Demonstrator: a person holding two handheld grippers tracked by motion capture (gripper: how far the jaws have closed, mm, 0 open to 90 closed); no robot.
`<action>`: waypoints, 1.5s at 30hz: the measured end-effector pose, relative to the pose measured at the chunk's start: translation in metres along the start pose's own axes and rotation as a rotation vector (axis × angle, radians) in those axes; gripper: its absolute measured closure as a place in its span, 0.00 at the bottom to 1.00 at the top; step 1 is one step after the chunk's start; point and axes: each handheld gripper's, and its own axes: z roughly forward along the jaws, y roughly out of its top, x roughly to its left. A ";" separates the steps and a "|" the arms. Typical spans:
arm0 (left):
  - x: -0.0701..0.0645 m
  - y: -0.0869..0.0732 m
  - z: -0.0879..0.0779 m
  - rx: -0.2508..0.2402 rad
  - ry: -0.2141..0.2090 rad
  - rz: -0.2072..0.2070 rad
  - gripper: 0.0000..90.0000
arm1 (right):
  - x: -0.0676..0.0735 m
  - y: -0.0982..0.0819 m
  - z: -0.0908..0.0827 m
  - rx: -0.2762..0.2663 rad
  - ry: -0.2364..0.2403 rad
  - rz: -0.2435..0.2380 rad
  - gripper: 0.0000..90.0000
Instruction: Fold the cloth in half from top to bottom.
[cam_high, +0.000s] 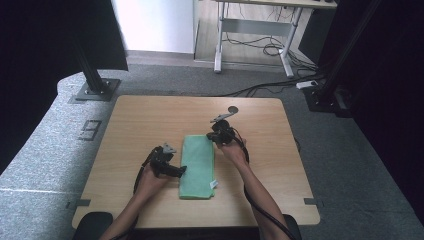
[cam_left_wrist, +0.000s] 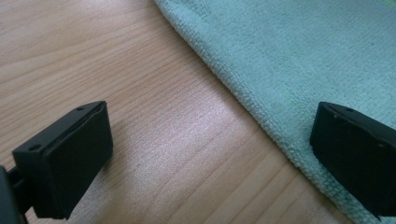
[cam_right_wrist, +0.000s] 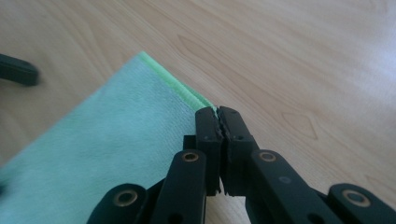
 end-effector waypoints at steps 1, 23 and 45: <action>0.000 0.000 0.000 0.000 0.001 -0.001 0.00 | 0.002 0.001 -0.003 -0.007 0.002 -0.010 0.96; -0.001 0.000 0.000 0.003 0.007 -0.002 0.00 | 0.050 -0.011 -0.069 -0.101 0.106 -0.134 0.96; -0.001 0.000 0.000 0.003 0.009 -0.003 0.00 | 0.097 -0.049 -0.102 -0.118 0.201 -0.184 0.96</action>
